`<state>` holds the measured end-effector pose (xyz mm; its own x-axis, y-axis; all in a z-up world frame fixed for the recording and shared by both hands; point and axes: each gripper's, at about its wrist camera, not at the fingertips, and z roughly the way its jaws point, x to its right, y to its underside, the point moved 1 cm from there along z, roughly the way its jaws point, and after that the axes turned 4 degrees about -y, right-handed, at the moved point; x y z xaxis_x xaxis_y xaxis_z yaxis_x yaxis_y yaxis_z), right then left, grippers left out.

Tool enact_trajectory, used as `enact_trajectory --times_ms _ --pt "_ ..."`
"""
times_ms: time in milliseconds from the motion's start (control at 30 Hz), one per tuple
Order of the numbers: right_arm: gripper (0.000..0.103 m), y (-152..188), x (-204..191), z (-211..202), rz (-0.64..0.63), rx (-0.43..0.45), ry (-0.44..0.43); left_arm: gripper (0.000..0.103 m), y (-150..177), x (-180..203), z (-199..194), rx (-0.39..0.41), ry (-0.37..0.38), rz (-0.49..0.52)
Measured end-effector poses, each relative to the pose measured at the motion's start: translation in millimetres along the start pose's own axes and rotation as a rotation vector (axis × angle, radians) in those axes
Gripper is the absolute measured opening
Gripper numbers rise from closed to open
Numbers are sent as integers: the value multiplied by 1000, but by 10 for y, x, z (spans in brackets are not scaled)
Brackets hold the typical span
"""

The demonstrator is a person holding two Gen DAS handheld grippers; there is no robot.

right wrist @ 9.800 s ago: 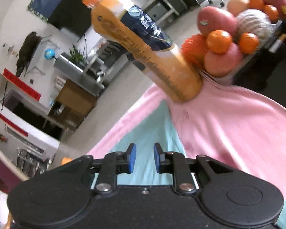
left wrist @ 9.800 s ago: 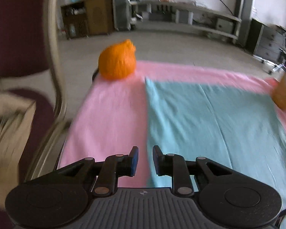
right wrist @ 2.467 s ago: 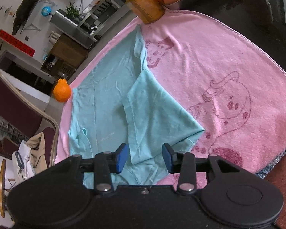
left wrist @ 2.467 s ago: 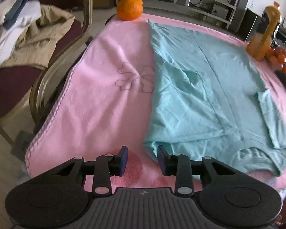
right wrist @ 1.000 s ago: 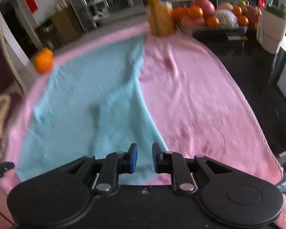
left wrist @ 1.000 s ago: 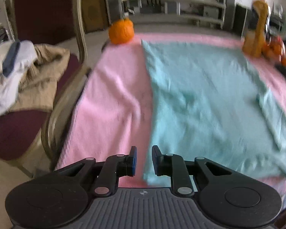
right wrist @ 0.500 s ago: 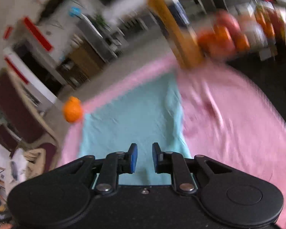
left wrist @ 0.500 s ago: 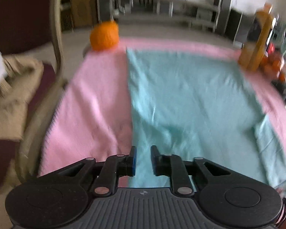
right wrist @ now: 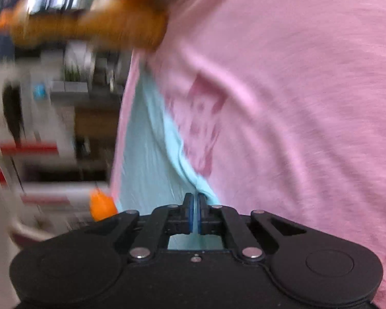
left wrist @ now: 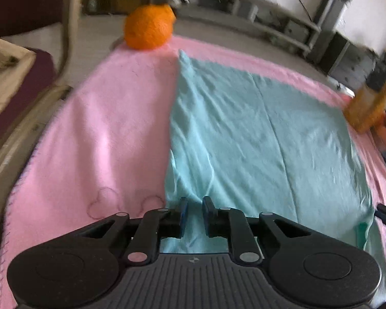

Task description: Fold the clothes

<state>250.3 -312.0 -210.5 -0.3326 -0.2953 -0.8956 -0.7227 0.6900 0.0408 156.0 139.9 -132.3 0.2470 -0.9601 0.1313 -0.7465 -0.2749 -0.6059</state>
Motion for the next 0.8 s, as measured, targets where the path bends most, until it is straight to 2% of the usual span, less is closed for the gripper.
enact_trajectory --times_ms 67,167,300,400,433,467,533,600,700,767,800 --pt "19 32 -24 -176 -10 58 -7 18 46 -7 -190 33 18 -4" --pt "19 143 -172 -373 -92 27 21 19 174 -41 -466 56 33 18" --pt "19 437 -413 -524 -336 -51 176 19 501 -136 -611 -1 23 77" --pt "19 628 -402 -556 -457 -71 300 17 754 -232 -590 -55 -41 76" --pt "19 671 -376 -559 -472 -75 349 17 832 -278 -590 -72 -60 71" --pt "9 712 -349 -563 -486 -78 398 19 893 -313 -598 -78 -75 71" --pt "6 783 -304 -689 -516 -66 436 26 985 -369 -664 -71 -91 90" --pt "6 855 -245 -842 -520 -62 469 28 1059 -443 -719 -72 -105 94" --pt "8 969 -207 -1064 -530 -57 507 26 1100 -529 -853 -74 -135 75" --pt "11 1082 -213 -1236 -536 -53 491 17 1145 -454 -971 -55 -132 100" --pt "12 1141 -230 -1268 -542 -59 478 16 1167 -415 -1030 -45 -131 113"
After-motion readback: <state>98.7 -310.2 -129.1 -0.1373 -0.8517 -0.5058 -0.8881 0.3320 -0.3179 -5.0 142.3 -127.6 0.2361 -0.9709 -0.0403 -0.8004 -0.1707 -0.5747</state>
